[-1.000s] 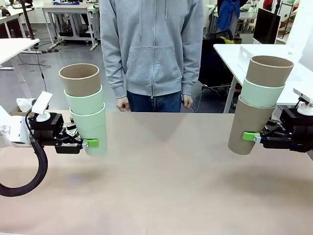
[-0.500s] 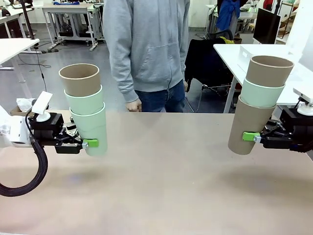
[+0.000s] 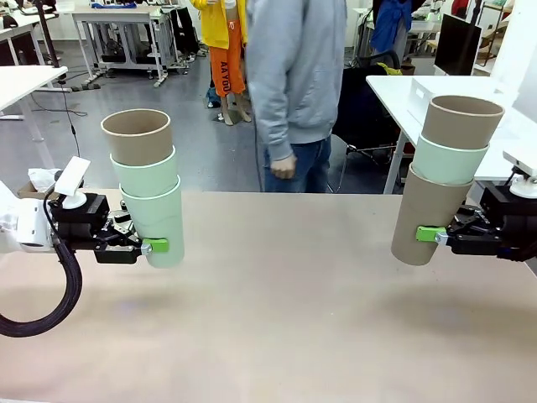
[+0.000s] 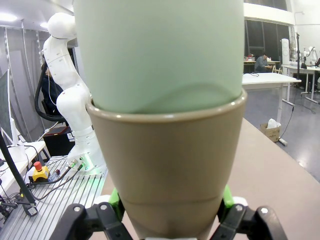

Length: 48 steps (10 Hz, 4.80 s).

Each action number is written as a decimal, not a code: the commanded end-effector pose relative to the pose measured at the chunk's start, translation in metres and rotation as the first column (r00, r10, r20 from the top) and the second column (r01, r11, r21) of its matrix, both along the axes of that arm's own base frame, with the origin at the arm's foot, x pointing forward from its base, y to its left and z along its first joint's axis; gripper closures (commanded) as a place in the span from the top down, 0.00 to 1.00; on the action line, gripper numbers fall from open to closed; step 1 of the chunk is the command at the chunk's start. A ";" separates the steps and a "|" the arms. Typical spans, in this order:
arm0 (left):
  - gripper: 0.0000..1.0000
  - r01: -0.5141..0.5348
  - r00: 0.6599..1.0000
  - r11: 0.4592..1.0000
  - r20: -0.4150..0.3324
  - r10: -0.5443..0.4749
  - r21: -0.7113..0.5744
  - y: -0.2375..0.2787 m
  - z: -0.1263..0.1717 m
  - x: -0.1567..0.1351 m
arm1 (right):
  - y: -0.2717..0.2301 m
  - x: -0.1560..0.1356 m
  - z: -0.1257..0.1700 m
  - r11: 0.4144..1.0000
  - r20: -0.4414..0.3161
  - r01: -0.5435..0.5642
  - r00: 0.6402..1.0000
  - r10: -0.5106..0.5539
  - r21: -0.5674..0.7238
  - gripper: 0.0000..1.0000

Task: Stack the cups and store them in the basket.
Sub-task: Place the stack of Reusable plastic cups into the Pantry Basket.

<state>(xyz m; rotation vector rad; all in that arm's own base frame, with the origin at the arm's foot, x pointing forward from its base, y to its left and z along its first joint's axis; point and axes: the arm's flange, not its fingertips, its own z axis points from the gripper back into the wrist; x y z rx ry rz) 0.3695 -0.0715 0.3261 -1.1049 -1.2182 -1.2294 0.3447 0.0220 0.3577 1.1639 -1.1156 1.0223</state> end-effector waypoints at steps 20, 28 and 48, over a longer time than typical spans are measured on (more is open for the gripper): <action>0.83 0.003 1.000 1.000 0.003 -0.003 -0.003 -0.001 0.003 0.000 | 0.000 0.001 0.003 1.000 0.010 0.002 1.000 -0.002 0.001 0.85; 0.83 0.003 1.000 1.000 0.003 -0.003 -0.003 -0.001 0.003 0.000 | 0.000 0.001 0.003 1.000 0.010 0.002 1.000 -0.002 0.001 0.85; 0.83 0.003 1.000 1.000 0.003 -0.003 -0.003 -0.001 0.003 0.000 | 0.000 0.001 0.003 1.000 0.010 0.002 1.000 -0.002 0.001 0.85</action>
